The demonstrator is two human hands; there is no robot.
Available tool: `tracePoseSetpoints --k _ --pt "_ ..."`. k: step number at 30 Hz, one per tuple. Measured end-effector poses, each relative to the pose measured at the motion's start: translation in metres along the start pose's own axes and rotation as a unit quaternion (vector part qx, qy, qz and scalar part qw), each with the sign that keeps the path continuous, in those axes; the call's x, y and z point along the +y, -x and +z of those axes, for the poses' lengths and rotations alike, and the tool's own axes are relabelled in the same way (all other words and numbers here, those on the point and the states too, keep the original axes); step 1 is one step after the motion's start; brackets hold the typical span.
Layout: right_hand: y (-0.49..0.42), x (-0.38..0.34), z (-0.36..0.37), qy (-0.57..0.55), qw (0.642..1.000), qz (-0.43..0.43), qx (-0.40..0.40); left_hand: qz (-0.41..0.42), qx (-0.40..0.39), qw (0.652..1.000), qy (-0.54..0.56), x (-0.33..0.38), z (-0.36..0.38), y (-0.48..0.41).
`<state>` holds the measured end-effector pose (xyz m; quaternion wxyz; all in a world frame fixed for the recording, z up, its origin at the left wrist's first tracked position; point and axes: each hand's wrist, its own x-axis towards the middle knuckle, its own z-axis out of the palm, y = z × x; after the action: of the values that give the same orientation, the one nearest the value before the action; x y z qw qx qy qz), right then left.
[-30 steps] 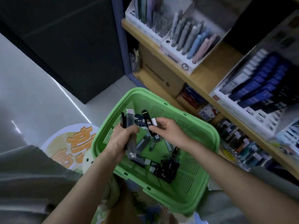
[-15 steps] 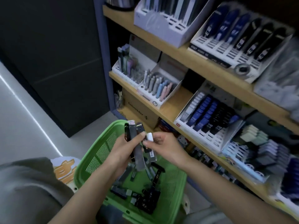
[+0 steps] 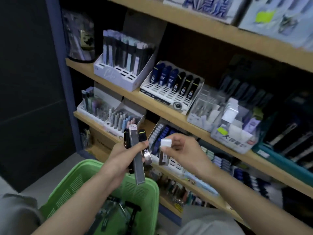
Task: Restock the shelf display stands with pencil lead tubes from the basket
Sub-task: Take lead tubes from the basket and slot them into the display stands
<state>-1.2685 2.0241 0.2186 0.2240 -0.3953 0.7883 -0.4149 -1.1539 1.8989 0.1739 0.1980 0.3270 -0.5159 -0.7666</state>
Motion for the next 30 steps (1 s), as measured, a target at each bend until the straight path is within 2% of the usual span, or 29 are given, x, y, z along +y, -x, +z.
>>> tracePoseSetpoints --k 3,8,11,16,22,26,28,30 --pt "0.012 -0.019 -0.043 0.06 0.991 -0.053 0.103 0.023 -0.033 0.999 -0.001 0.017 0.02 0.004" --pt "0.032 -0.04 -0.108 0.063 0.952 -0.113 0.276 0.038 -0.059 0.997 -0.026 0.035 0.048 0.007" --pt "0.039 -0.04 -0.133 0.082 0.928 -0.126 0.341 0.046 -0.069 0.996 -0.042 0.039 0.06 0.007" --pt "0.034 -0.032 -0.142 0.198 0.933 -0.08 0.289 0.039 -0.1 0.993 -0.051 0.041 0.077 0.013" --pt "0.017 -0.023 -0.147 0.157 0.941 -0.062 0.292 0.027 -0.11 0.992 -0.064 0.039 0.086 0.018" --pt "0.013 -0.015 -0.141 0.182 0.951 -0.032 0.249 0.024 -0.118 0.99 -0.069 0.038 0.088 0.017" --pt "0.014 -0.01 -0.137 0.222 0.944 -0.035 0.24 0.022 -0.12 0.99 -0.074 0.037 0.089 0.016" --pt "0.014 -0.006 -0.136 0.281 0.924 -0.061 0.254 0.023 -0.121 0.989 -0.079 0.038 0.09 0.016"
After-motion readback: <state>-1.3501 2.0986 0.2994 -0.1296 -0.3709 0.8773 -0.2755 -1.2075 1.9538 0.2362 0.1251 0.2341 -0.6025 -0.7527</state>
